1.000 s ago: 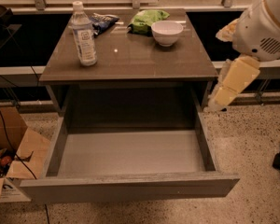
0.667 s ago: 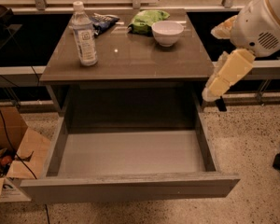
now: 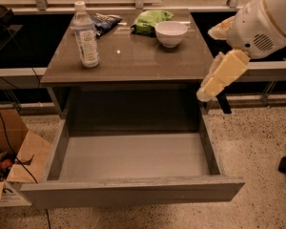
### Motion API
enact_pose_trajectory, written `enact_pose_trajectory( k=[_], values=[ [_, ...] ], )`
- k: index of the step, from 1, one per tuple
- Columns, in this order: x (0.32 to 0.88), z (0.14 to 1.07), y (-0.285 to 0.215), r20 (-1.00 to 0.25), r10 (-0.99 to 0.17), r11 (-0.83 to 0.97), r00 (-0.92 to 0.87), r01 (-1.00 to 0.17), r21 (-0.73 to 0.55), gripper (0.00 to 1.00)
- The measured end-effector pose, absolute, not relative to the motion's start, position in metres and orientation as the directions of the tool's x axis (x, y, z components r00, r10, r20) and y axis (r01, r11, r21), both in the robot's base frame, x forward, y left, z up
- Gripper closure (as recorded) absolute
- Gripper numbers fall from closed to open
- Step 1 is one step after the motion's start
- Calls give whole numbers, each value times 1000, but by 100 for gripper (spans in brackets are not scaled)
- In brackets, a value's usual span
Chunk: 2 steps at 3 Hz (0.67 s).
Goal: Place blue plastic bottle into top drawer
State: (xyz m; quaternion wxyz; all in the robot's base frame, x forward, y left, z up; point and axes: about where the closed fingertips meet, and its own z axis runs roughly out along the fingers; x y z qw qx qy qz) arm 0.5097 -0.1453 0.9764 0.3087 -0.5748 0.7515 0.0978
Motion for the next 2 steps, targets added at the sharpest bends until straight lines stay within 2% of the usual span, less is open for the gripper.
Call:
enact_pose_trajectory(
  k=[2],
  values=[
    [571,968,-72,-651,-757,272,-58,-933,-234,0]
  ],
)
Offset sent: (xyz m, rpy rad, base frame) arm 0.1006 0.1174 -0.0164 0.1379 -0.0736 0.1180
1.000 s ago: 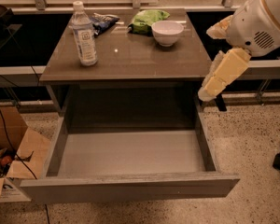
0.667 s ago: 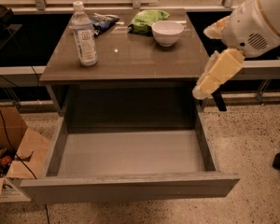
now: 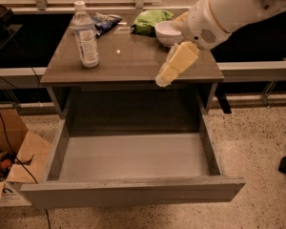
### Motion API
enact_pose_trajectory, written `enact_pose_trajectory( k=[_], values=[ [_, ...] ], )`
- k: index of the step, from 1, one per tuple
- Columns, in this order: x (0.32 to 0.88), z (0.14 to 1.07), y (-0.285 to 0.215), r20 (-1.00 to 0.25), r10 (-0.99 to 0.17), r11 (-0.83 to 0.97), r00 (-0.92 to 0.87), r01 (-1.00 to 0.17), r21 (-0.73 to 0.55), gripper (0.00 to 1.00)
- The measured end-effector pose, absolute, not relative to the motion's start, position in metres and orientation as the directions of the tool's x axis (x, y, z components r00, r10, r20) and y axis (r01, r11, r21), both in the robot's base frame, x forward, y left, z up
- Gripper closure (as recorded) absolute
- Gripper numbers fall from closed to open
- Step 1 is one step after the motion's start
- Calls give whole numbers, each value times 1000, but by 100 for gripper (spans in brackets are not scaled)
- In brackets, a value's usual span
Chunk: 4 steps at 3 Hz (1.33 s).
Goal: Place blue plastic bottle into top drawer
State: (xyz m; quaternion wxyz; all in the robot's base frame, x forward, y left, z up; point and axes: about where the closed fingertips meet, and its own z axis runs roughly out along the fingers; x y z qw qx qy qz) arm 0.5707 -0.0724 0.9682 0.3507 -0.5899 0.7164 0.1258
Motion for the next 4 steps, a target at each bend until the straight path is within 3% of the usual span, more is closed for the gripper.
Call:
enact_pose_trajectory(
  k=[4],
  values=[
    [678,949,37,-768,-640,180,32,-965,-190,0]
  ],
)
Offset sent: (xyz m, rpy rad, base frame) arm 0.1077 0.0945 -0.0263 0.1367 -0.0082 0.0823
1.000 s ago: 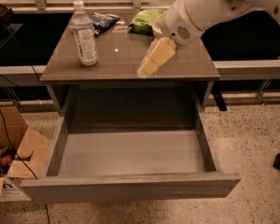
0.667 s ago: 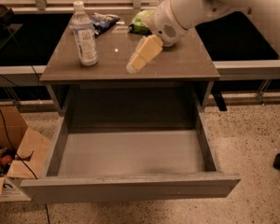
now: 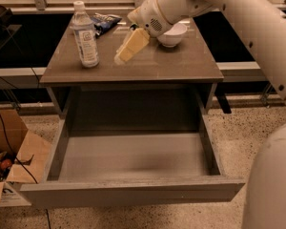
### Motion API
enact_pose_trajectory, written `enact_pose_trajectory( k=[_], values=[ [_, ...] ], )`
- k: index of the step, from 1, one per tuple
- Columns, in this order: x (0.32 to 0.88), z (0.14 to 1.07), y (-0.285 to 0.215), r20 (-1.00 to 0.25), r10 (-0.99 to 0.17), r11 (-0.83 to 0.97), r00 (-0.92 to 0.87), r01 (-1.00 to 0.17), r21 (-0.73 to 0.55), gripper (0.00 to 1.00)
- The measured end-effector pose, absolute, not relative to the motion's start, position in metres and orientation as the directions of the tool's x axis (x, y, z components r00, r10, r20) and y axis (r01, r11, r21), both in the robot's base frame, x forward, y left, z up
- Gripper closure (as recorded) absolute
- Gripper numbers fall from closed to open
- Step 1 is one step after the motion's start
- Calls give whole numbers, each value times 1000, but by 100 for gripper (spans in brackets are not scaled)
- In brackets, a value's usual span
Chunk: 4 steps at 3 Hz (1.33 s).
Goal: Place blue plastic bottle into top drawer
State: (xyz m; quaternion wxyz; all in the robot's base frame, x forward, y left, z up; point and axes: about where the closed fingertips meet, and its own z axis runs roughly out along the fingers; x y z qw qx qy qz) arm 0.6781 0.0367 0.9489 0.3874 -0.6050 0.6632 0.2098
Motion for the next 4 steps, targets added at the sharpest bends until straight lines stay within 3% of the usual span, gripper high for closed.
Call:
enact_pose_trajectory(
  k=[2,4],
  values=[
    [680,943,37,-773,-634,208,3,-962,-174,0],
    [703,931,68,-817,-577,209,24,-962,-176,0]
  ],
)
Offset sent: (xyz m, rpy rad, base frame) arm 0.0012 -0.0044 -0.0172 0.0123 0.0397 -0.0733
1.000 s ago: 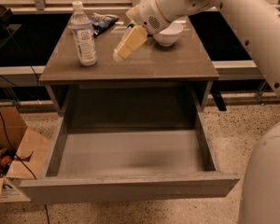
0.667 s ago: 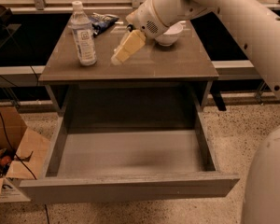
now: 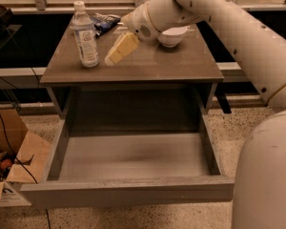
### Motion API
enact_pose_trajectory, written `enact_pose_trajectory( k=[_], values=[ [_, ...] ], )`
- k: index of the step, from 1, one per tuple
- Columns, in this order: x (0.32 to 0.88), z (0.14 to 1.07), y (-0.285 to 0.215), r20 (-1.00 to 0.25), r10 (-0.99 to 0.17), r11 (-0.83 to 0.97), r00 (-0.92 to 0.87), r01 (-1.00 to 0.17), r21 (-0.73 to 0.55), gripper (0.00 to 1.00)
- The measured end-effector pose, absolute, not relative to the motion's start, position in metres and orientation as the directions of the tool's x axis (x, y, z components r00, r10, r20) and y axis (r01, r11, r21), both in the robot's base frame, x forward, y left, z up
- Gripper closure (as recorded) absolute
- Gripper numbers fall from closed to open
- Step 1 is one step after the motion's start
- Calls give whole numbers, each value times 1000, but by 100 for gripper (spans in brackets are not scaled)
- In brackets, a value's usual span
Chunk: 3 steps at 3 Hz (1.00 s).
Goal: Place blue plastic bottle into top drawer
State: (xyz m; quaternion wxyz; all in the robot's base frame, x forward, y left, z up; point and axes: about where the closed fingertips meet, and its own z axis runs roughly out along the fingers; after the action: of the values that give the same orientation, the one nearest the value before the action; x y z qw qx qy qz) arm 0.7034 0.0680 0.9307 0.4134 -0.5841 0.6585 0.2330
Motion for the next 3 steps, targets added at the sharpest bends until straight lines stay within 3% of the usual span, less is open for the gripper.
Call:
enact_pose_trajectory(
  k=[3],
  values=[
    [741,918,135,-879,-470,118,87,-980,-160,0]
  ],
)
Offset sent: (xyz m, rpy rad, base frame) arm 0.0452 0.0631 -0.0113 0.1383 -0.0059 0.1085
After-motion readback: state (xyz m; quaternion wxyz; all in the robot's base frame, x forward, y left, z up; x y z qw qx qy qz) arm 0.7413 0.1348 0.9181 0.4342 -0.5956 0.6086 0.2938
